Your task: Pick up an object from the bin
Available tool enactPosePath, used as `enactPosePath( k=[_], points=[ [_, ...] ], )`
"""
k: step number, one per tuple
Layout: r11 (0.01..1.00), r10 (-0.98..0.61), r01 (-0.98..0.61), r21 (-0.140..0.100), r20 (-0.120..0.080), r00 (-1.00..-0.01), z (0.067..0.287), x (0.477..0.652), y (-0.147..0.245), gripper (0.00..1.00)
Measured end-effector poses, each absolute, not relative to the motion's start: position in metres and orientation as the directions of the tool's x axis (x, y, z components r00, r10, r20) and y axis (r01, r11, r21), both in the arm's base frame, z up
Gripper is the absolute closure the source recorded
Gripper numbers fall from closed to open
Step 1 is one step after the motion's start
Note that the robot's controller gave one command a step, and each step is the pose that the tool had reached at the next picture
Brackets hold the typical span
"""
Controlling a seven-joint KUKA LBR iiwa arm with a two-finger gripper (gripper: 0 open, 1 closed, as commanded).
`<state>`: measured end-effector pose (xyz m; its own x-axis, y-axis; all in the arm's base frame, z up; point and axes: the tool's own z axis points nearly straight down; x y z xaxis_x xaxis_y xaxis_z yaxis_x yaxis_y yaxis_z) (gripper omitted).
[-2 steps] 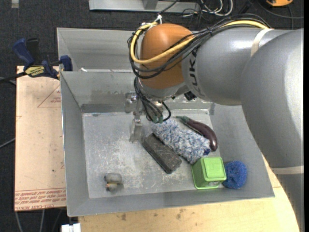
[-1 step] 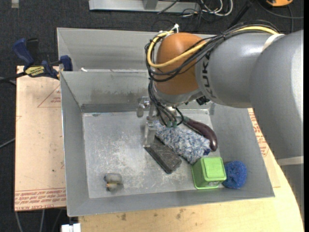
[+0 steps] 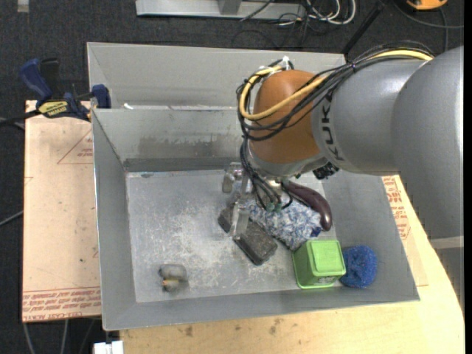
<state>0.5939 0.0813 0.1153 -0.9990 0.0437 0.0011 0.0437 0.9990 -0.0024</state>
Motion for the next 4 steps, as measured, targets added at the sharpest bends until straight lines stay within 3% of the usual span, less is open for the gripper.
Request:
enactPosePath(
  k=[1,2,3,4],
  points=[
    [0.998,0.067,0.067,0.003,-0.003,-0.998,0.092,0.611,0.061,0.00],
    [0.996,0.084,0.084,0.000,-0.002,-0.996,0.081,0.614,0.047,0.00],
    [0.994,0.113,0.113,0.002,0.002,-0.994,0.071,0.610,0.020,1.00],
    [0.994,0.113,0.113,0.002,0.000,-0.994,0.071,0.610,0.020,1.00]
  ],
)
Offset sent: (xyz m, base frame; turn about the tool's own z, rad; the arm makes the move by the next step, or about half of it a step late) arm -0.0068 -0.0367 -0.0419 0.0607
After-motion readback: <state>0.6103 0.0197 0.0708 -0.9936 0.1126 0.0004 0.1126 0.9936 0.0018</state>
